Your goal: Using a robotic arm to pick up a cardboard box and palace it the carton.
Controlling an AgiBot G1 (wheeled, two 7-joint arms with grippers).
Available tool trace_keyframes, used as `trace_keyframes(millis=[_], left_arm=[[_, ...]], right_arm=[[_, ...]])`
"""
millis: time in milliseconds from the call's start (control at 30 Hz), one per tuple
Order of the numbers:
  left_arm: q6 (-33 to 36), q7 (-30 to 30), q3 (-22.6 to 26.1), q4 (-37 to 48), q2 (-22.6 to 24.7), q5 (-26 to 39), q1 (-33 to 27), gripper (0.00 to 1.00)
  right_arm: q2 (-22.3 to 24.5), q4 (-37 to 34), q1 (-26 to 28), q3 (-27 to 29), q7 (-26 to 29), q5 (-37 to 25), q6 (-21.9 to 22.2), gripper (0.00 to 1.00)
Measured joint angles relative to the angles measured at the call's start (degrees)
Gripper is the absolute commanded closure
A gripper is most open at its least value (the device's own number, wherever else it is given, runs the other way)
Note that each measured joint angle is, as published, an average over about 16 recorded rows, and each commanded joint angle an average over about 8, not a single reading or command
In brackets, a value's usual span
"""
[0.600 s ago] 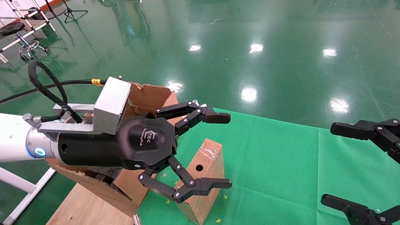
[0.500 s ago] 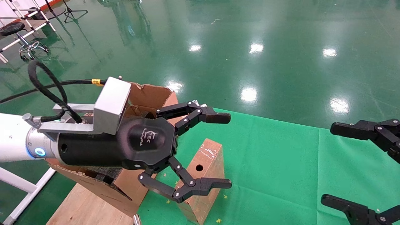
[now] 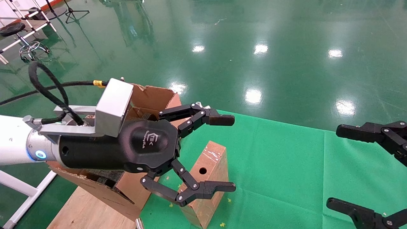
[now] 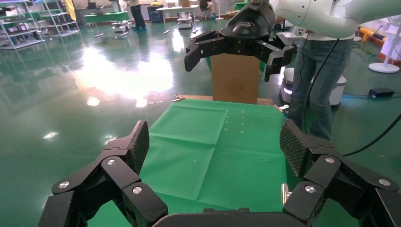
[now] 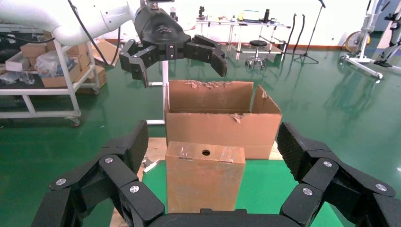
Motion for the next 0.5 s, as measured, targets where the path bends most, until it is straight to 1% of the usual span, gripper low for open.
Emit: trace_keyframes(millis=[300, 333, 500], left_arm=[[0.0, 0.0, 0.0, 0.0, 0.0, 0.0, 0.0, 0.0], [0.0, 0.0, 0.0, 0.0, 0.0, 0.0, 0.0, 0.0], [0.0, 0.01, 0.0, -0.01, 0.0, 0.02, 0.0, 0.0]], right_arm=[[0.0, 0.0, 0.0, 0.0, 0.0, 0.0, 0.0, 0.0], [0.0, 0.0, 0.0, 0.0, 0.0, 0.0, 0.0, 0.08], [0.0, 0.0, 0.0, 0.0, 0.0, 0.0, 0.0, 0.71]])
